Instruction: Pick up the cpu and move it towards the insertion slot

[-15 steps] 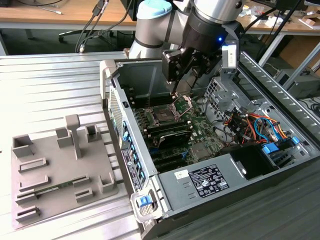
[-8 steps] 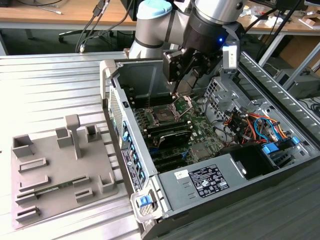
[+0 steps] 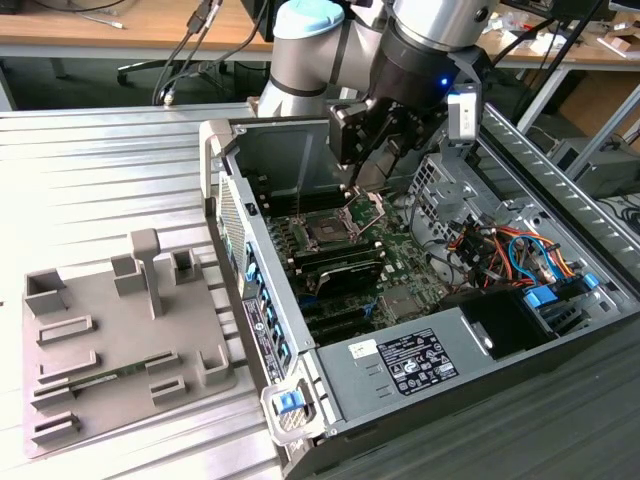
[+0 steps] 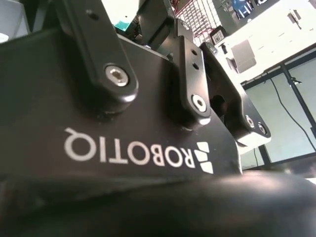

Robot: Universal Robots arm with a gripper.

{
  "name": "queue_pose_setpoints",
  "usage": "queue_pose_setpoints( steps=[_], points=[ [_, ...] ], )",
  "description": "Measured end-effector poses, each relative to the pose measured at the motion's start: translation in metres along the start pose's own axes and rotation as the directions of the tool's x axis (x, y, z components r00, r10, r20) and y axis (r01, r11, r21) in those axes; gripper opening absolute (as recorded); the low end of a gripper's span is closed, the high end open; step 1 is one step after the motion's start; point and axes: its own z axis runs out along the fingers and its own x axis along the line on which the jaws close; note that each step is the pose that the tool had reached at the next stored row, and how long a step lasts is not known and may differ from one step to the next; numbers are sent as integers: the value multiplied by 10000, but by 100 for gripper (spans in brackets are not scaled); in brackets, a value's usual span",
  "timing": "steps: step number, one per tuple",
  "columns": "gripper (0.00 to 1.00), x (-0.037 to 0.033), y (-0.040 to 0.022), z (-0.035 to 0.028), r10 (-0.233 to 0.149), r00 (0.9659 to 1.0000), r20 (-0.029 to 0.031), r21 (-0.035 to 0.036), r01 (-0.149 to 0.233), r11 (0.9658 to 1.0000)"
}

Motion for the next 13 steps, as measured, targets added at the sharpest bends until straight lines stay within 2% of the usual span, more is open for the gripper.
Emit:
queue_pose_setpoints(
  steps=[13],
  points=[
    [55,-64,-10,35,3,10000,-2,2,-3,10000]
  ],
)
